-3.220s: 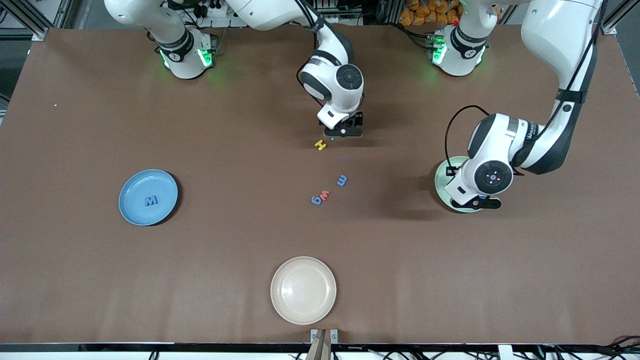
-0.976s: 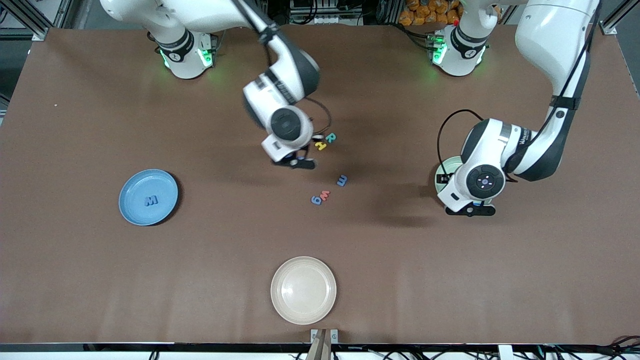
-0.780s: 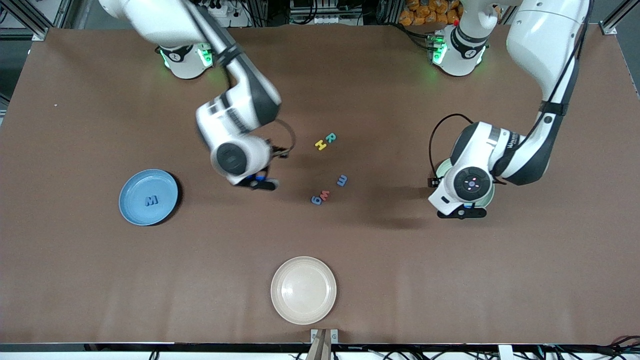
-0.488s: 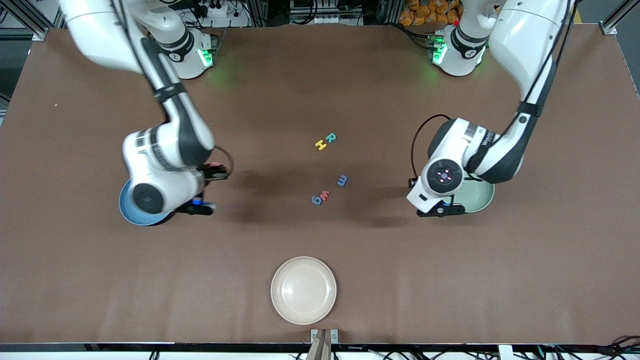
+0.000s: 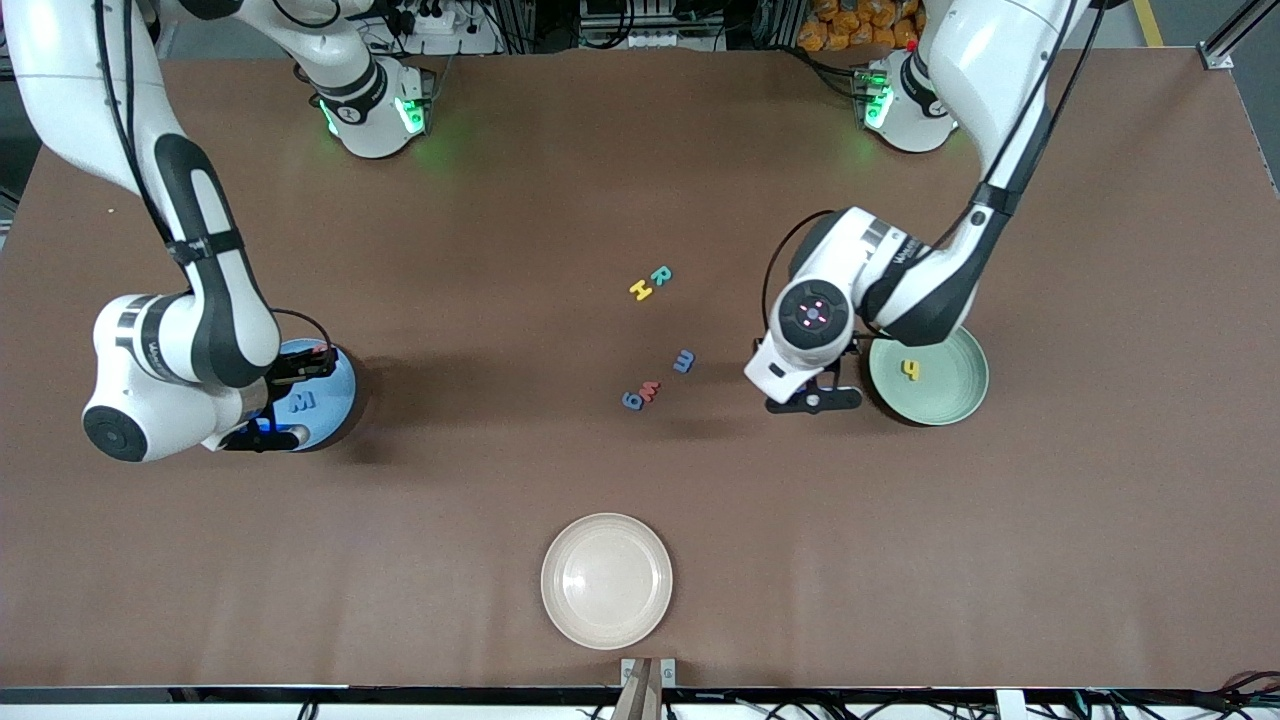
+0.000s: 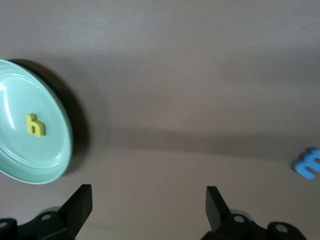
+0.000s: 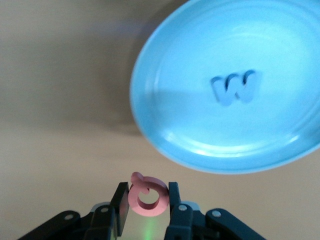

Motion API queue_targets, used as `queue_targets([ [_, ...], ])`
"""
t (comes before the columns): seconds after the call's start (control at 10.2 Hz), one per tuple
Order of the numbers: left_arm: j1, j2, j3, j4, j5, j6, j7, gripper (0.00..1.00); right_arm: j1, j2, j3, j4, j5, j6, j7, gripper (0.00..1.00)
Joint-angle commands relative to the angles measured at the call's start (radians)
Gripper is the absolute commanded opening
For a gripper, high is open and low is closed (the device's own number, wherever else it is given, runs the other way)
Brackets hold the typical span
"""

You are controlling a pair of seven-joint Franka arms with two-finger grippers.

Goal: Sort uppercase to blue plate, lowercase to green plate
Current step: 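Carry the pink Q to the blue plate while the left gripper returns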

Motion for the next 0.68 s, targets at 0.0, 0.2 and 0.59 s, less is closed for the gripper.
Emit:
queue_targets([
  [0.0, -0.071, 0.036, 0.009, 0.045, -0.019, 0.037, -0.078, 1.0, -0.016, 0.046, 0.02, 0.012, -0.029, 0.045, -0.028, 0.0],
  [0.2, -0.129, 0.1, 0.01, 0.08, -0.016, 0.109, -0.202, 1.0, -0.041, 0.055, 0.02, 0.015, -0.029, 0.066, -0.029, 0.4],
  [0.59, -0.198, 0.194, 0.02, 0.105, -0.005, 0.281, -0.574, 1.0, -0.035, 0.04, 0.024, 0.03, -0.013, 0.053, -0.019, 1.0],
])
